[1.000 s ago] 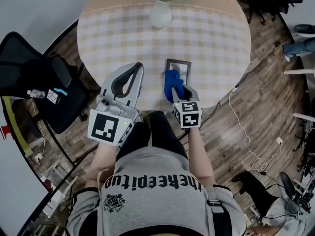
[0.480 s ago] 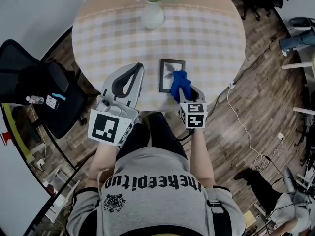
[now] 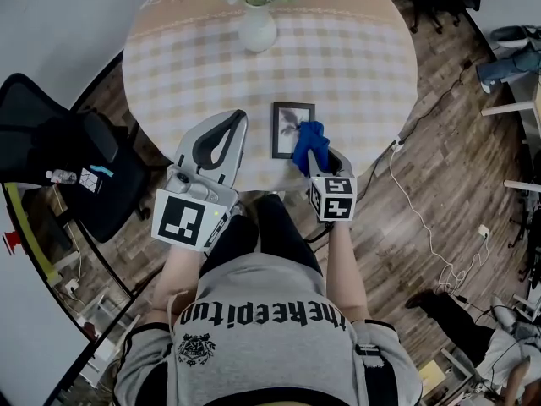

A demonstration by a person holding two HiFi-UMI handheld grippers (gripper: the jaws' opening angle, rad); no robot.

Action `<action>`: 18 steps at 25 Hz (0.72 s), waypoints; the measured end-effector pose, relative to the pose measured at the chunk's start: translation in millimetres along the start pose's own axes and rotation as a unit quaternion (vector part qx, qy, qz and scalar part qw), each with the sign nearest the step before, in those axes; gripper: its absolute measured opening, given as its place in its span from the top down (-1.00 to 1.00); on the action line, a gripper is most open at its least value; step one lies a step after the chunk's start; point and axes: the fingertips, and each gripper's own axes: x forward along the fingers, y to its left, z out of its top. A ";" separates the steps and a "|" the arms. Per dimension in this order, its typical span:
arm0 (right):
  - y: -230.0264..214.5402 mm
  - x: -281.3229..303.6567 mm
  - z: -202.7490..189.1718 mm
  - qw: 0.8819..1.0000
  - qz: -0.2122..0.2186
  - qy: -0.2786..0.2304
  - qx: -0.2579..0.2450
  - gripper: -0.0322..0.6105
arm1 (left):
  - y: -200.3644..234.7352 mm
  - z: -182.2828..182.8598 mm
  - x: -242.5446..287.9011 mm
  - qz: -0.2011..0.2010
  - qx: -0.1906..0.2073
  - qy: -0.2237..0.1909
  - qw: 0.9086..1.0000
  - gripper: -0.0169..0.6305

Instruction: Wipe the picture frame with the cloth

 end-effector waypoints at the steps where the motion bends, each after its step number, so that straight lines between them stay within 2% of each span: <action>1: 2.1 -2.1 3.4 1.000 -0.001 -0.006 0.001 0.54 | 1.0 0.7 -2.0 0.000 0.000 0.000 1.000 0.90; 18: 13.6 -71.3 63.5 0.992 -0.027 -0.119 0.013 0.54 | -22.5 14.1 -18.8 -0.042 0.004 -0.011 0.999 0.90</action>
